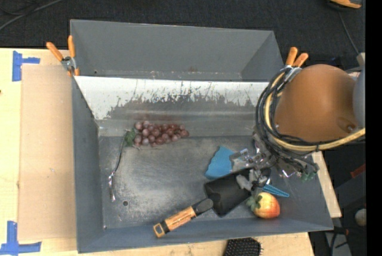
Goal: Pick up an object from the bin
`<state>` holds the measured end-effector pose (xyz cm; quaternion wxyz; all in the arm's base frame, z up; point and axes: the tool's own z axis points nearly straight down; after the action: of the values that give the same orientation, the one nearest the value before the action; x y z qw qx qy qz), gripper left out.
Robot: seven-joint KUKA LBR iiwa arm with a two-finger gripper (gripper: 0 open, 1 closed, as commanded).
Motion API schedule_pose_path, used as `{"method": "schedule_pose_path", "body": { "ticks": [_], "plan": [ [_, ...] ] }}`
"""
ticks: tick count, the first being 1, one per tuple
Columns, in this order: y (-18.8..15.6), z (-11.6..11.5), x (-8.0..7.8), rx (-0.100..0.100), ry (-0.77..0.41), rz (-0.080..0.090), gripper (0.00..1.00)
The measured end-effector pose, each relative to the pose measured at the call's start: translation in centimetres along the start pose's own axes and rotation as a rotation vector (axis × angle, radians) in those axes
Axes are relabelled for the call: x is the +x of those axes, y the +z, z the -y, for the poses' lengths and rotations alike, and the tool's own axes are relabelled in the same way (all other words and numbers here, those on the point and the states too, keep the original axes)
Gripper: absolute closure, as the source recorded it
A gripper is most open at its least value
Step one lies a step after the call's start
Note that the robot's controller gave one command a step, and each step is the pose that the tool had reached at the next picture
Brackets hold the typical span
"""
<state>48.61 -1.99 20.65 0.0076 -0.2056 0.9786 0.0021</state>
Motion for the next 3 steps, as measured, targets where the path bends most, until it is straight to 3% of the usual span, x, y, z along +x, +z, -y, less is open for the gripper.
{"method": "schedule_pose_path", "body": {
  "ticks": [1,2,3],
  "plan": [
    [-3.9,-0.3,-0.4,-0.001,0.053,0.004,1.0],
    [2.3,-0.9,0.1,-0.001,-0.108,0.003,1.0],
    [4.3,-1.0,-0.7,-0.001,-0.137,0.003,1.0]
  ]
}}
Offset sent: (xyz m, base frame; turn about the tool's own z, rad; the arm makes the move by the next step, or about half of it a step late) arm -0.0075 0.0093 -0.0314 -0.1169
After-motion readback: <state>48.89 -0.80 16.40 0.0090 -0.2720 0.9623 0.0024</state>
